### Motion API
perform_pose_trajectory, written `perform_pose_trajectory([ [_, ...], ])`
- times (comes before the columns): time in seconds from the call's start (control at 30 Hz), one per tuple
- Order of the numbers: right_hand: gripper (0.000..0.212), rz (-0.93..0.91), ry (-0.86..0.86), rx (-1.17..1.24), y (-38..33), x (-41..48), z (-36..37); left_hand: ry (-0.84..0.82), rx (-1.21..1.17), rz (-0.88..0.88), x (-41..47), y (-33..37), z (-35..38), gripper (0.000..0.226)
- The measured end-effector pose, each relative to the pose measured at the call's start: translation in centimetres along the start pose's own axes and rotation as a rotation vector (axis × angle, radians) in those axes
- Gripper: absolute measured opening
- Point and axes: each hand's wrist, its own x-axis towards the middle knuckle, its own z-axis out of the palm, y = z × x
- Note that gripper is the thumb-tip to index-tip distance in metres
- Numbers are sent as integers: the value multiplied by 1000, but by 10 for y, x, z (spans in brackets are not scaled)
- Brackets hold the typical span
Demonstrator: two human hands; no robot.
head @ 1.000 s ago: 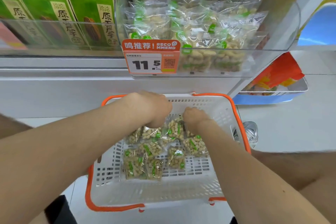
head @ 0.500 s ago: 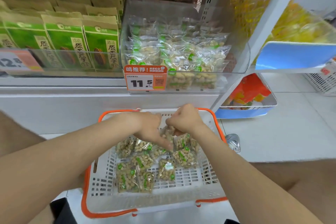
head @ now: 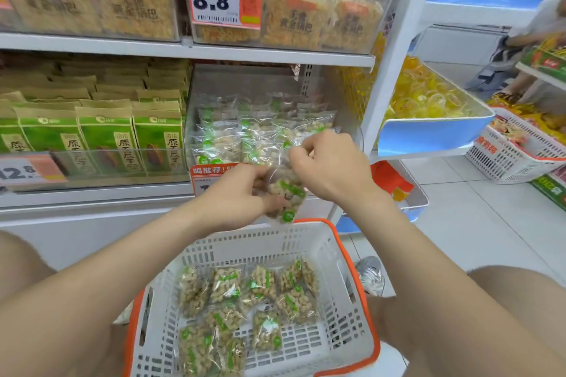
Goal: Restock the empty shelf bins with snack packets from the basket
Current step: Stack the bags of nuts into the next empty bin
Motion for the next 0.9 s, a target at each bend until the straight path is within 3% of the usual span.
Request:
perform_pose_trajectory([
  [0.13, 22, -193, -13, 132, 7, 24, -14, 147, -233, 30, 16, 10, -3, 32],
  [0.17, 22, -169, -18, 170, 9, 30, -16, 179, -278, 23, 20, 13, -3, 35],
  [0.27, 50, 26, -17, 392, 9, 42, -27, 323, -379, -2, 31, 21, -2, 31],
  [0.33, 56, 152, -111, 548, 10, 48, -30, 422, -458, -14, 36, 29, 0, 34],
  [0.43, 36, 275, -264, 764, 15, 54, -31, 521, -531, -18, 44, 38, 2, 45],
  [0.6, 13, 226, -152, 834, 22, 68, -45, 594, -583, -3, 59, 49, -2, 46],
  [0.7, 27, 201, -102, 890, 25, 72, -48, 603, -595, -13, 64, 52, -6, 38],
  [0.77, 49, 292, -58, 977, 27, 75, -43, 590, -637, -18, 64, 53, -6, 32],
  [0.83, 66, 379, -152, 1021, 26, 74, -42, 598, -711, 3, 64, 55, -3, 29],
  [0.9, 47, 353, -209, 986, 28, 74, -42, 603, -692, 21, 65, 56, -1, 32],
])
